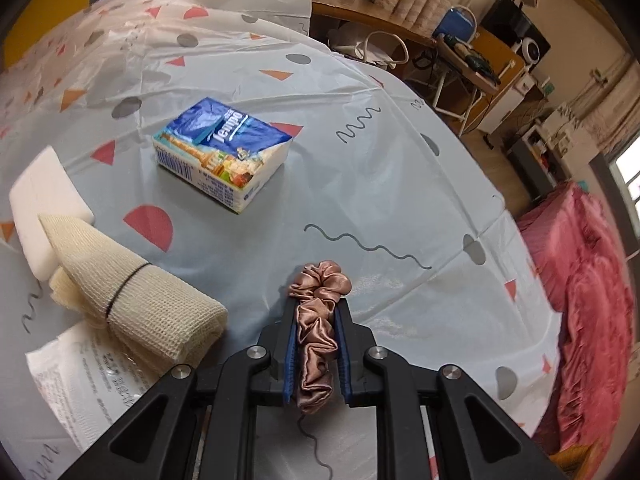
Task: Organize soft objects
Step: 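Carry the pink towel roll into the gold tray and open the left gripper, then carry the brown scrunchie into the gold tray and release it with the right gripper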
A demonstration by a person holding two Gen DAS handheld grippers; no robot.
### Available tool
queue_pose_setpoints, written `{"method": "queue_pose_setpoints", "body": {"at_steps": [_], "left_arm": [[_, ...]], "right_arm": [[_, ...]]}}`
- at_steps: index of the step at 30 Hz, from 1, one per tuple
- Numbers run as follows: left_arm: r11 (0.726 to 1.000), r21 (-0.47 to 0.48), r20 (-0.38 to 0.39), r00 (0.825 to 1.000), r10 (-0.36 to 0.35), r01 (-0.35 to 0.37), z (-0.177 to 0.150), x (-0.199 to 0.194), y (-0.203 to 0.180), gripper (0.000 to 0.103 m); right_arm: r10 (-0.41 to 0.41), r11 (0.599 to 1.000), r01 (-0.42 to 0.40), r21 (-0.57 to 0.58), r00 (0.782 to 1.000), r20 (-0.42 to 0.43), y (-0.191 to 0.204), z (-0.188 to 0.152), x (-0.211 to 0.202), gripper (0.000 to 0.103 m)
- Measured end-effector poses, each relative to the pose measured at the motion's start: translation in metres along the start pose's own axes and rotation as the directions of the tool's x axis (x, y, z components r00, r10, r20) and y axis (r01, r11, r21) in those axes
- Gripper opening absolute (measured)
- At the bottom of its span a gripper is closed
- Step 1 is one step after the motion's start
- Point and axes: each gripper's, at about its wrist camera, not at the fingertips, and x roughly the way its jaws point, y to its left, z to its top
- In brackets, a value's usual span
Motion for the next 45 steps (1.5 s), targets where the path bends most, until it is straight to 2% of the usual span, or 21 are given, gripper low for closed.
{"method": "queue_pose_setpoints", "body": {"at_steps": [3,5,10,13,16,20,26,32,37,39,41,43,45], "left_arm": [[1.000,0.007,0.013,1.000,0.005,-0.005,-0.005,-0.006,-0.001,0.067],[1.000,0.022,0.023,1.000,0.009,-0.009,-0.008,-0.011,-0.002,0.067],[0.998,0.061,0.062,0.998,-0.002,-0.002,-0.011,-0.024,-0.007,0.072],[0.996,0.087,0.070,0.998,-0.012,0.006,-0.011,-0.026,-0.010,0.077],[0.996,0.093,0.057,0.998,-0.020,0.015,-0.011,-0.025,-0.012,0.077],[0.995,0.095,0.051,0.998,-0.027,0.022,-0.011,-0.025,-0.013,0.077],[0.995,0.093,0.057,0.998,-0.035,0.030,-0.014,-0.027,-0.014,0.081],[0.995,0.095,0.059,0.998,-0.032,0.027,-0.015,-0.029,-0.011,0.081],[0.996,0.088,0.061,0.998,-0.025,0.019,-0.014,-0.029,-0.008,0.081],[0.996,0.087,0.066,0.998,-0.022,0.016,-0.014,-0.030,-0.006,0.081],[0.996,0.083,0.076,0.997,-0.015,0.009,-0.013,-0.032,-0.004,0.085],[0.997,0.083,0.100,0.995,-0.006,-0.003,-0.012,-0.036,-0.003,0.088],[0.996,0.083,0.125,0.992,0.004,-0.015,-0.011,-0.040,-0.002,0.091]], "right_arm": [[0.107,0.994,-0.107,0.035,0.994,0.003,-0.003,0.003,-0.002,0.015],[0.145,0.988,-0.145,0.048,0.989,0.002,-0.004,0.004,-0.003,0.015],[0.139,0.985,-0.138,0.102,0.990,-0.002,-0.015,0.003,-0.001,0.015],[0.142,0.981,-0.145,0.130,0.989,0.028,-0.019,0.005,-0.004,0.015],[0.142,0.978,-0.150,0.144,0.988,0.066,-0.021,0.006,-0.013,0.015],[0.192,0.968,-0.214,0.128,0.968,0.162,-0.017,0.015,-0.038,0.015],[0.279,0.954,-0.296,0.041,0.932,0.230,0.013,0.032,-0.076,0.015],[0.396,0.918,-0.381,-0.109,0.865,0.309,0.072,0.044,-0.130,0.015],[0.545,0.837,-0.480,-0.261,0.773,0.324,0.135,0.044,-0.197,0.015],[0.604,0.792,-0.508,-0.338,0.735,0.309,0.167,0.038,-0.223,0.015],[0.672,0.725,-0.534,-0.434,0.686,0.279,0.201,0.023,-0.253,0.015],[0.733,0.648,-0.555,-0.522,0.641,0.228,0.232,-0.001,-0.280,0.015],[0.793,0.542,-0.577,-0.611,0.592,0.144,0.264,-0.035,-0.303,0.015]]}}
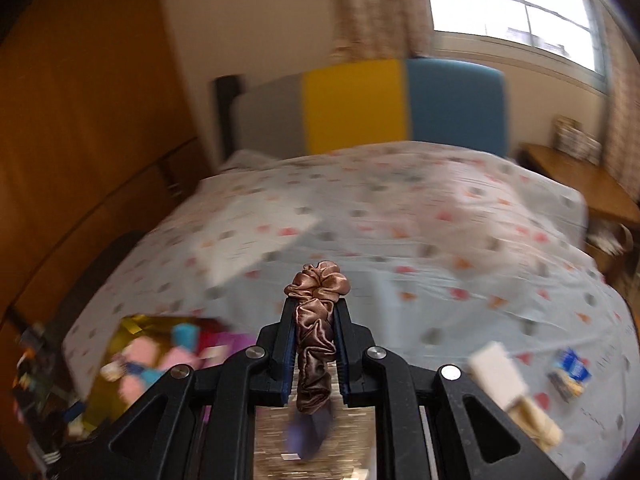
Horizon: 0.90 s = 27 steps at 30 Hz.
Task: Organize soft objects
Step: 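Carry the brown scrunchie into the gold tray and release it with the right gripper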
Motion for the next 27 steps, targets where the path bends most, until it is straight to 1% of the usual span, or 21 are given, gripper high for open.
{"method": "queue_pose_setpoints", "body": {"at_steps": [3,4,6,8,9,13,17,19,22,23,24,25,27], "left_arm": [[1.000,-0.003,0.014,1.000,0.005,-0.005,0.002,-0.002,0.003,0.092],[1.000,-0.006,0.015,1.000,0.003,-0.003,0.002,-0.002,0.004,0.092],[1.000,-0.014,0.012,1.000,0.003,-0.003,0.003,-0.001,0.006,0.092],[1.000,-0.017,0.010,1.000,0.006,-0.005,0.003,-0.001,0.008,0.092],[1.000,-0.018,0.010,1.000,0.006,-0.006,0.002,-0.001,0.009,0.092],[1.000,-0.029,0.009,1.000,0.012,-0.011,0.001,-0.001,0.013,0.092],[0.999,-0.040,0.009,1.000,0.025,-0.024,-0.001,0.000,0.017,0.092],[0.998,-0.049,0.004,1.000,0.028,-0.028,-0.002,0.001,0.020,0.092],[0.997,-0.064,-0.009,0.999,0.037,-0.037,-0.004,0.005,0.026,0.092],[0.997,-0.069,-0.016,0.999,0.041,-0.042,-0.005,0.007,0.028,0.092],[0.996,-0.074,-0.021,0.999,0.045,-0.047,-0.005,0.008,0.030,0.092],[0.996,-0.080,-0.026,0.999,0.045,-0.047,-0.006,0.009,0.032,0.092],[0.995,-0.079,-0.028,0.998,0.055,-0.057,-0.007,0.010,0.035,0.092]], "right_arm": [[0.120,0.984,-0.127,-0.128,0.991,-0.057,0.070,-0.017,0.010,0.015],[0.145,0.975,-0.156,-0.156,0.986,-0.079,0.087,-0.024,0.014,0.015],[0.193,0.956,-0.217,-0.199,0.972,-0.131,0.118,-0.041,0.027,0.015],[0.205,0.948,-0.240,-0.210,0.963,-0.178,0.133,-0.058,0.042,0.015],[0.218,0.944,-0.260,-0.203,0.954,-0.205,0.141,-0.066,0.051,0.015],[0.240,0.942,-0.292,-0.163,0.930,-0.278,0.152,-0.092,0.077,0.015],[0.256,0.943,-0.308,-0.123,0.912,-0.321,0.158,-0.105,0.101,0.015],[0.269,0.942,-0.319,-0.104,0.903,-0.336,0.156,-0.112,0.106,0.015],[0.266,0.946,-0.315,-0.083,0.895,-0.359,0.157,-0.120,0.116,0.021],[0.269,0.946,-0.316,-0.068,0.887,-0.376,0.157,-0.123,0.123,0.027],[0.257,0.952,-0.300,-0.055,0.885,-0.389,0.155,-0.125,0.129,0.035],[0.230,0.961,-0.271,-0.047,0.885,-0.406,0.155,-0.127,0.138,0.038],[0.230,0.964,-0.264,-0.025,0.879,-0.417,0.153,-0.129,0.144,0.040]]}}
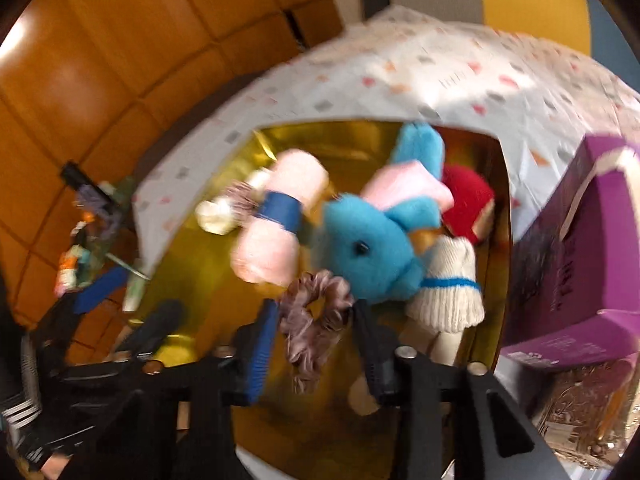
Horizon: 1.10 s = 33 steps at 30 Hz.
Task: Organize soft objects
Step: 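Carry the brown scrunchie into the gold tray and release it with the right gripper, then move both tools back toward the remaining items on the bed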
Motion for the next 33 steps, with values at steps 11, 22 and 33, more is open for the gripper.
{"method": "queue_pose_setpoints", "body": {"at_steps": [11,22,33], "left_arm": [[1.000,0.012,0.001,1.000,-0.010,0.010,-0.003,-0.001,-0.004,0.092],[0.995,0.077,0.019,0.998,-0.064,0.062,-0.002,-0.014,-0.025,0.092],[0.966,0.160,0.036,0.976,-0.213,0.205,0.002,-0.035,-0.057,0.091]], "right_arm": [[-0.071,0.997,0.073,-0.032,0.996,0.061,0.004,-0.009,-0.023,0.048],[-0.224,0.956,0.262,-0.131,0.942,0.251,0.013,-0.017,-0.074,0.048],[-0.349,0.931,0.366,0.018,0.870,0.348,-0.056,-0.040,-0.149,0.048]]}}
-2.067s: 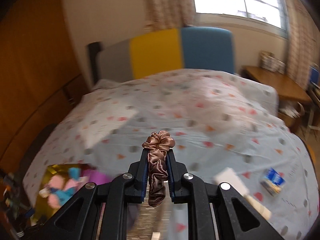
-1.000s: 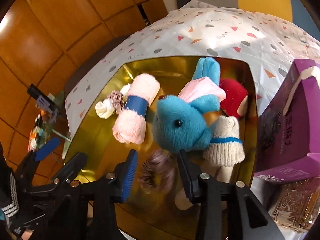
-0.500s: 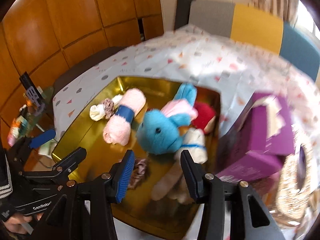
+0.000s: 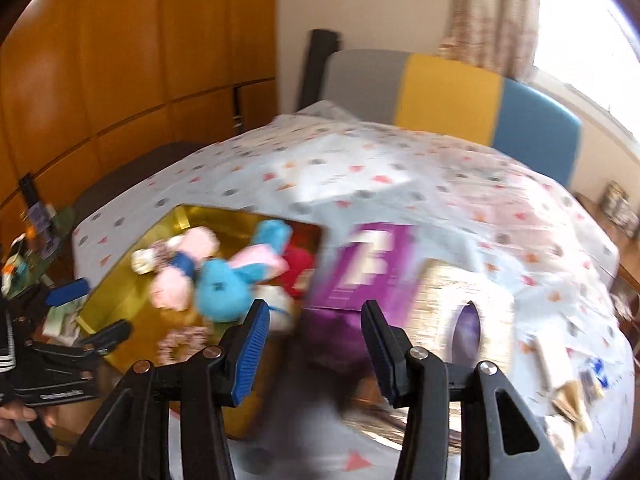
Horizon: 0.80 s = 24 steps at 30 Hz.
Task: Organize soft objects
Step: 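Move both tools back toward the remaining items on the bed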
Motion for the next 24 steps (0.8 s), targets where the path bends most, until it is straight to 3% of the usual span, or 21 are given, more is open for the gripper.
{"method": "queue_pose_setpoints", "body": {"at_steps": [4,7,12,16,18,20,22,23,24], "left_arm": [[0.998,0.044,0.001,0.999,-0.053,0.053,0.004,-0.003,-0.019,0.091],[0.994,0.071,0.001,0.997,-0.082,0.081,0.006,-0.005,-0.030,0.090],[0.990,0.086,0.001,0.994,-0.109,0.108,0.010,-0.009,-0.040,0.089],[0.983,0.113,0.006,0.990,-0.143,0.142,0.017,-0.014,-0.053,0.089],[0.979,0.136,0.006,0.988,-0.157,0.155,0.020,-0.016,-0.062,0.089],[0.971,0.163,0.003,0.984,-0.179,0.176,0.023,-0.018,-0.073,0.089],[0.961,0.184,-0.007,0.978,-0.207,0.205,0.026,-0.018,-0.086,0.089],[0.955,0.194,-0.012,0.975,-0.224,0.222,0.027,-0.019,-0.093,0.089],[0.950,0.205,-0.016,0.971,-0.239,0.238,0.029,-0.020,-0.100,0.089]], "right_arm": [[-0.089,0.988,0.088,0.129,0.996,0.006,-0.060,-0.008,-0.015,0.048],[-0.163,0.955,0.161,0.248,0.987,-0.015,-0.111,-0.019,-0.023,0.048],[-0.287,0.844,0.290,0.451,0.955,-0.077,-0.203,-0.049,-0.036,0.048],[-0.385,0.667,0.392,0.634,0.909,-0.158,-0.281,-0.091,-0.046,0.049],[-0.426,0.546,0.433,0.717,0.881,-0.207,-0.317,-0.120,-0.052,0.049],[-0.439,0.435,0.440,0.786,0.865,-0.242,-0.341,-0.151,-0.060,0.049],[-0.399,0.291,0.418,0.861,0.871,-0.288,-0.361,-0.178,-0.066,0.049],[-0.393,0.247,0.386,0.889,0.878,-0.272,-0.365,-0.186,-0.071,0.049],[-0.394,0.228,0.385,0.894,0.877,-0.277,-0.368,-0.191,-0.073,0.049]]}}
